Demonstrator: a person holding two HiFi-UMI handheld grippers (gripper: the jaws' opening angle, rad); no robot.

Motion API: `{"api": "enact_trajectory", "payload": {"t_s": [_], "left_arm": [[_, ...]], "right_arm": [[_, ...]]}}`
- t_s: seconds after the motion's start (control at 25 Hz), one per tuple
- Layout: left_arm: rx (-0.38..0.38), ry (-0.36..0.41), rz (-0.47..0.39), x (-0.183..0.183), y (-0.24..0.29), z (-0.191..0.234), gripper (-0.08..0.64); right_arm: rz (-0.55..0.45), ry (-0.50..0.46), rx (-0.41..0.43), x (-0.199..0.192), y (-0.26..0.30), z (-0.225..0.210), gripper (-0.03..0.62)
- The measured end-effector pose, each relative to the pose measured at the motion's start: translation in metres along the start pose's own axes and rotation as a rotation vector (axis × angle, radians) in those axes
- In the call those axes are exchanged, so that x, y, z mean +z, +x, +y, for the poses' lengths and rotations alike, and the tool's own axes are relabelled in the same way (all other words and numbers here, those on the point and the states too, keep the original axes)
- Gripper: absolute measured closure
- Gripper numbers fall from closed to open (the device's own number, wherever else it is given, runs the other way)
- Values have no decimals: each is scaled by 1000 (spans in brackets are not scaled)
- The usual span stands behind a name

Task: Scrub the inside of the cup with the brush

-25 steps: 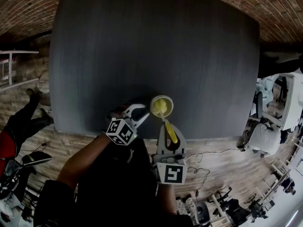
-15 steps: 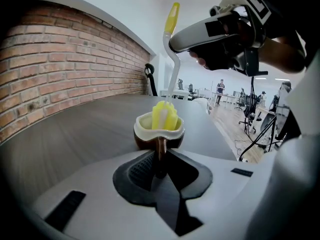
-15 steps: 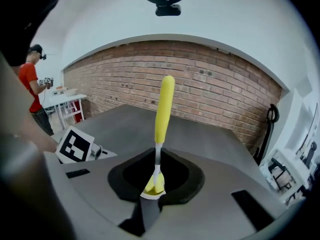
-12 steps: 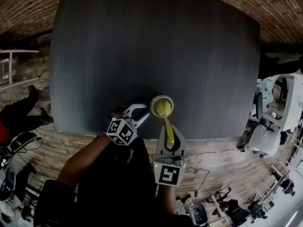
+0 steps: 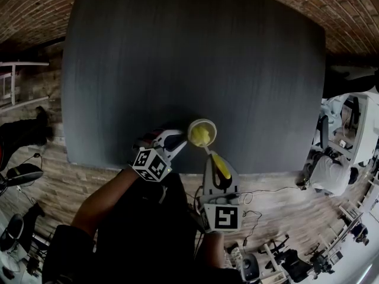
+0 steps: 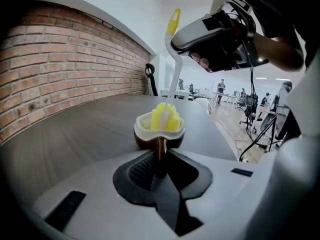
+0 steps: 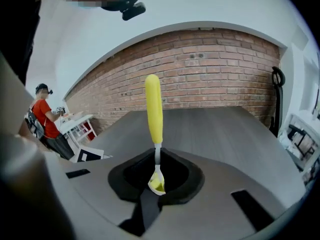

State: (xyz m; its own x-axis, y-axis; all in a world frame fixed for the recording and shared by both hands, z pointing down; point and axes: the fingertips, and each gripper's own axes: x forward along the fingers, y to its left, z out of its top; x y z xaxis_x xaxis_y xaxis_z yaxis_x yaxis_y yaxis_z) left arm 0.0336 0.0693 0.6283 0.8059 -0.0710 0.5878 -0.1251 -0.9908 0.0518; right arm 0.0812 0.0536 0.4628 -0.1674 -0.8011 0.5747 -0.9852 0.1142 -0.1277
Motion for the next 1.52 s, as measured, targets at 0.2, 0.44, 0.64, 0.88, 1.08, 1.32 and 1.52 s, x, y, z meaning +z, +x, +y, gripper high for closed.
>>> {"api": "enact_trajectory", "payload": {"t_s": [0.2, 0.44, 0.64, 0.88, 1.08, 1.32, 1.52], "left_arm": [[1, -3, -1, 1, 1, 0, 480], [-1, -5, -3, 0, 1, 0, 480], [0, -6, 1, 2, 3, -1, 480], [1, -5, 2, -1, 1, 0, 480], [0, -7, 7, 0, 3, -1, 480], [5, -16, 4, 2, 4, -1, 480], [8, -34, -7, 6, 9, 2, 480]], "right_arm": [[93, -343, -90, 4, 2, -1, 541], [128, -390, 31, 4, 9, 26, 543], [57, -71, 85, 10, 9, 9, 543], [173, -165, 113, 2, 4, 6, 543], [297, -360, 65, -5, 3, 6, 543], [277, -575, -54, -3, 3, 6, 537], [170, -680, -136, 3, 4, 1, 531]]}}
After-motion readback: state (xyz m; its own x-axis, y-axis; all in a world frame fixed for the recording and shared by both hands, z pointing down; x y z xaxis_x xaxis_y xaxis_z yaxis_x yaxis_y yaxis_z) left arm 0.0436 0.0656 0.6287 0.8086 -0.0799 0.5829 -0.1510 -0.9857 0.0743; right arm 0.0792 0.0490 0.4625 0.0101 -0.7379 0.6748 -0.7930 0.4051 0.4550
